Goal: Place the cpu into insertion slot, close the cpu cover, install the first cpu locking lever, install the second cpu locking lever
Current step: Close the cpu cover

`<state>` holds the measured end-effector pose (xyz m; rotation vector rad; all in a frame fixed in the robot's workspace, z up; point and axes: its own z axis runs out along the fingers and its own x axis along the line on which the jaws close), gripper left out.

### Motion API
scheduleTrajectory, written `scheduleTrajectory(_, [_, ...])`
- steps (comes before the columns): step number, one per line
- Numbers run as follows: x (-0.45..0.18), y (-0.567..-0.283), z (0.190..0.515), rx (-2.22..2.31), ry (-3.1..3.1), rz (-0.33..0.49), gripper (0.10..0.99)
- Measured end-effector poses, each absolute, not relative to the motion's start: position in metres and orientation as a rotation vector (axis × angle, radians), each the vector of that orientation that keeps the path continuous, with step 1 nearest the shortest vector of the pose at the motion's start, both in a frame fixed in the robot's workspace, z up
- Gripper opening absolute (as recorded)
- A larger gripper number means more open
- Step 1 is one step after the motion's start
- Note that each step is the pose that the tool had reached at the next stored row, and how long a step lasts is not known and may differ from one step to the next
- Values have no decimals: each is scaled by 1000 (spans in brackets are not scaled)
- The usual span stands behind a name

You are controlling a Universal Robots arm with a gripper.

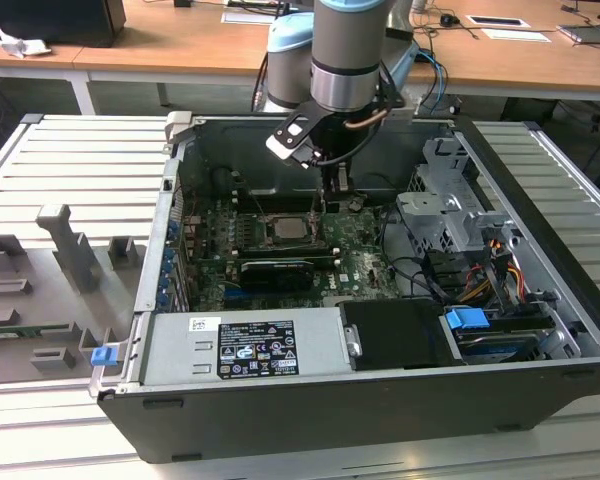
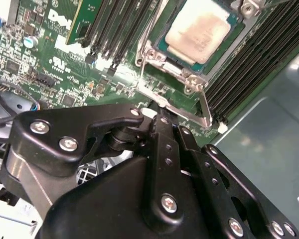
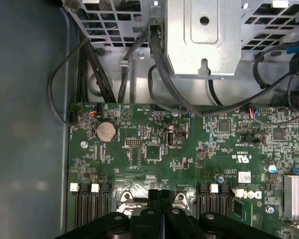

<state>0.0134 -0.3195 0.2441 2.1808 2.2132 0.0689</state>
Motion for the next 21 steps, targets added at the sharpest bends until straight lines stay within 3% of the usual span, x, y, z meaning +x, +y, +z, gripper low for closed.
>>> scheduleTrajectory(21, [-4,-320,236,2179,2212,72,106])
